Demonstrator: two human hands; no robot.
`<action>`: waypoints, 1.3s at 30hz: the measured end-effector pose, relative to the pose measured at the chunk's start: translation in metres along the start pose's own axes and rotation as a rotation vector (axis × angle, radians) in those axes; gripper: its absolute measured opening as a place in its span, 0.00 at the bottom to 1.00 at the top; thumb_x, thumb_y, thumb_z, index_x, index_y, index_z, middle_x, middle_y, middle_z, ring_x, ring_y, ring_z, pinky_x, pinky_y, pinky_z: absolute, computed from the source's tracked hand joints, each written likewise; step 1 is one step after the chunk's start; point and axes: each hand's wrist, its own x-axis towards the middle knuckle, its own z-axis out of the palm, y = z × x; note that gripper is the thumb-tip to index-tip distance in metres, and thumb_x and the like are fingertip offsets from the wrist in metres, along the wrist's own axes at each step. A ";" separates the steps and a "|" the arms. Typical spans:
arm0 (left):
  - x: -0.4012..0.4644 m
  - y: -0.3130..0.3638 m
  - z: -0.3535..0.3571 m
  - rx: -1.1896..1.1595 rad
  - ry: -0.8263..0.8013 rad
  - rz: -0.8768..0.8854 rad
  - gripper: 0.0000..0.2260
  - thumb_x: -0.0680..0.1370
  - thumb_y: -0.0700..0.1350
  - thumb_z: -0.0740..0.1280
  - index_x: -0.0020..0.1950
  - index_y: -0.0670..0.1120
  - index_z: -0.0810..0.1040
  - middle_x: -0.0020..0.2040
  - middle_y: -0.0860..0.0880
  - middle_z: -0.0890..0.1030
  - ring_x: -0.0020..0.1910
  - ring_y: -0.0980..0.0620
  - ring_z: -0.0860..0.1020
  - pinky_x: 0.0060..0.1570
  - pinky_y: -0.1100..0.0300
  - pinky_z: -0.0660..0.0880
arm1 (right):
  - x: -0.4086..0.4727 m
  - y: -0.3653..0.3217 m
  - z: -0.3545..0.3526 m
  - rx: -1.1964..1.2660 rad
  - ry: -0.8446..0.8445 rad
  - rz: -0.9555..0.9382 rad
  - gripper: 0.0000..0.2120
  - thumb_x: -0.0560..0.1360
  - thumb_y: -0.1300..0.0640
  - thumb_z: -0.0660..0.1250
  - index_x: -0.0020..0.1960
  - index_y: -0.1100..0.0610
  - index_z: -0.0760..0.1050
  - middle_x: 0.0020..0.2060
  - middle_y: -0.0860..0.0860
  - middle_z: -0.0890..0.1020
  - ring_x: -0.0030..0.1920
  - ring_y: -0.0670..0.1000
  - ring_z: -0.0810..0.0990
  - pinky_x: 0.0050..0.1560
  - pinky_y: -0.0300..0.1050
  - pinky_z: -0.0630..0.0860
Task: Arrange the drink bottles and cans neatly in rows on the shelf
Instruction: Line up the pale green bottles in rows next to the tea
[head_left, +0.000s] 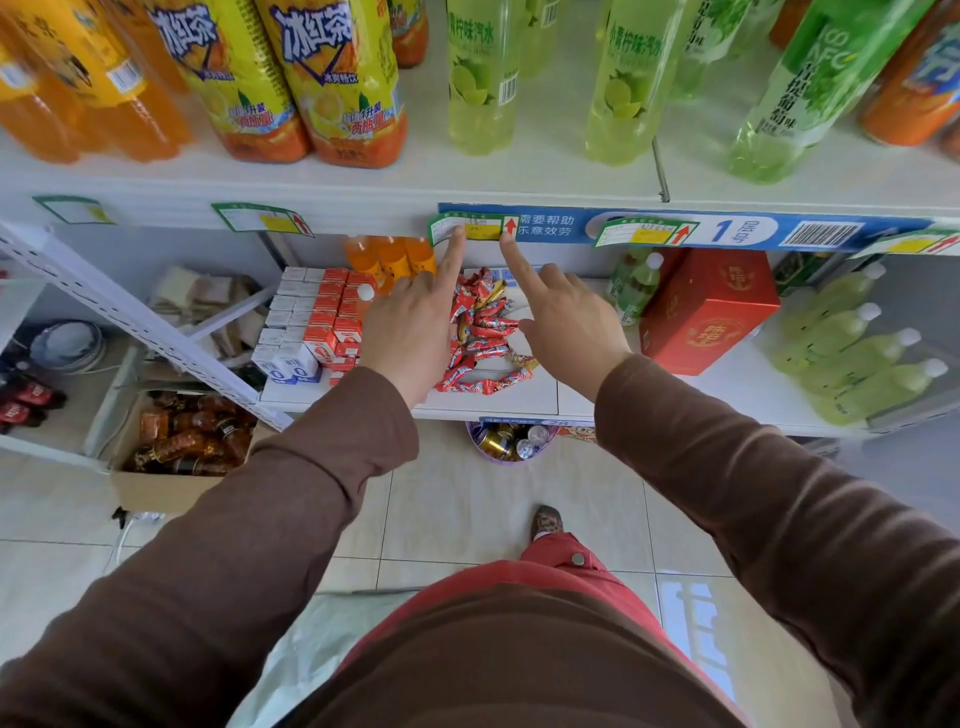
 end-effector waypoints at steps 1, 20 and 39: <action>0.000 0.000 -0.001 -0.011 -0.003 -0.003 0.47 0.75 0.39 0.71 0.82 0.50 0.41 0.50 0.45 0.80 0.44 0.44 0.78 0.36 0.50 0.76 | 0.000 0.000 0.000 -0.001 -0.001 0.001 0.47 0.77 0.61 0.67 0.83 0.45 0.40 0.55 0.56 0.77 0.51 0.61 0.79 0.37 0.49 0.70; -0.001 -0.009 -0.015 -0.061 0.012 -0.070 0.40 0.79 0.41 0.65 0.82 0.59 0.43 0.37 0.49 0.74 0.29 0.48 0.71 0.24 0.59 0.58 | -0.006 0.001 0.002 -0.048 -0.024 0.044 0.49 0.77 0.60 0.67 0.83 0.45 0.35 0.50 0.55 0.76 0.41 0.57 0.72 0.33 0.48 0.67; 0.010 -0.012 -0.039 -0.345 0.109 0.028 0.23 0.80 0.42 0.65 0.75 0.52 0.68 0.50 0.49 0.80 0.47 0.46 0.78 0.39 0.52 0.73 | -0.011 0.011 -0.045 0.218 0.149 0.016 0.22 0.81 0.55 0.64 0.74 0.49 0.71 0.53 0.52 0.81 0.48 0.60 0.82 0.41 0.51 0.78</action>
